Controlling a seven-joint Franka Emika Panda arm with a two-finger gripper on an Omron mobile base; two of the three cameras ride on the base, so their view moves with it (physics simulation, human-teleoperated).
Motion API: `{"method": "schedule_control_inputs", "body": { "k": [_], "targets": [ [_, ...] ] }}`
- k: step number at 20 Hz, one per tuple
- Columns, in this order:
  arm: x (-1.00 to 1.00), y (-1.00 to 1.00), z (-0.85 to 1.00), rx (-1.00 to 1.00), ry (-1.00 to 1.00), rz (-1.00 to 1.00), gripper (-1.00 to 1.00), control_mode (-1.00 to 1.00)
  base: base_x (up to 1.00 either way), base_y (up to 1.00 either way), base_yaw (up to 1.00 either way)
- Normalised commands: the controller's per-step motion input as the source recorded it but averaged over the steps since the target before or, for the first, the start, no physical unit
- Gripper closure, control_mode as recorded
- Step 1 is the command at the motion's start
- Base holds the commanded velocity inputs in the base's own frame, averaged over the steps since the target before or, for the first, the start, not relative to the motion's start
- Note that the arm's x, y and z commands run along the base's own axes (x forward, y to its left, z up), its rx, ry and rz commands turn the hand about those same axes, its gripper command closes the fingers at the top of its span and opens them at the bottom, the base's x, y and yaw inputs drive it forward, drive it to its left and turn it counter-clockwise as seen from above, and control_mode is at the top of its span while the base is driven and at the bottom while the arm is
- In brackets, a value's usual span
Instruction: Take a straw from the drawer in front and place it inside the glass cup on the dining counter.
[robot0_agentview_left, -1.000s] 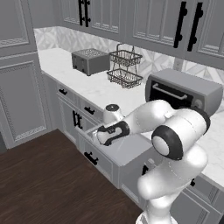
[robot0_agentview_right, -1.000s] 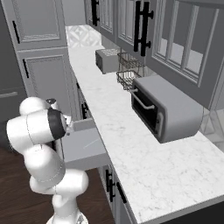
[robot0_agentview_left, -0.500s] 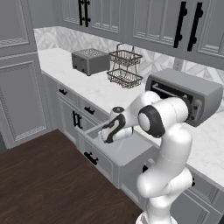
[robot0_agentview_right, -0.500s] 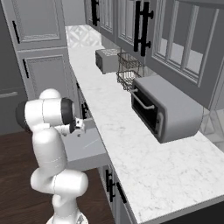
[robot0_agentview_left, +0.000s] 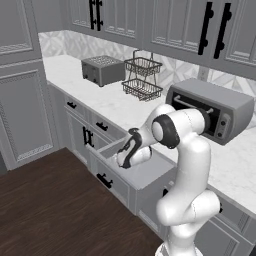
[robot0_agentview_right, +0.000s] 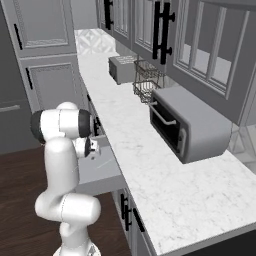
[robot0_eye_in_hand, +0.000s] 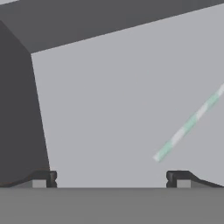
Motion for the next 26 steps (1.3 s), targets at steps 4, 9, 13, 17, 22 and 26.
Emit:
{"method": "schedule_control_inputs", "body": {
  "k": [4,9,13,17,22,26],
  "targets": [
    [-0.06,0.52,-0.3,0.05,0.04,0.02,-1.0,-1.0,0.0,0.0,0.0],
    [-0.41,0.92,-0.2,0.1,0.13,0.03,-1.0,-1.0,0.0,0.0,0.0],
    [-0.53,1.0,-0.07,0.11,0.16,0.02,-1.0,-1.0,0.0,0.0,0.0],
    [-0.26,0.4,0.11,0.03,0.03,-0.01,-1.0,-1.0,0.0,0.0,0.0],
    [0.15,-0.46,0.37,-0.04,0.0,-0.11,-1.0,-1.0,0.0,0.0,0.0],
    [0.37,-0.79,0.29,-0.06,0.0,-0.12,-1.0,-1.0,0.0,0.0,0.0]
  ]
}}
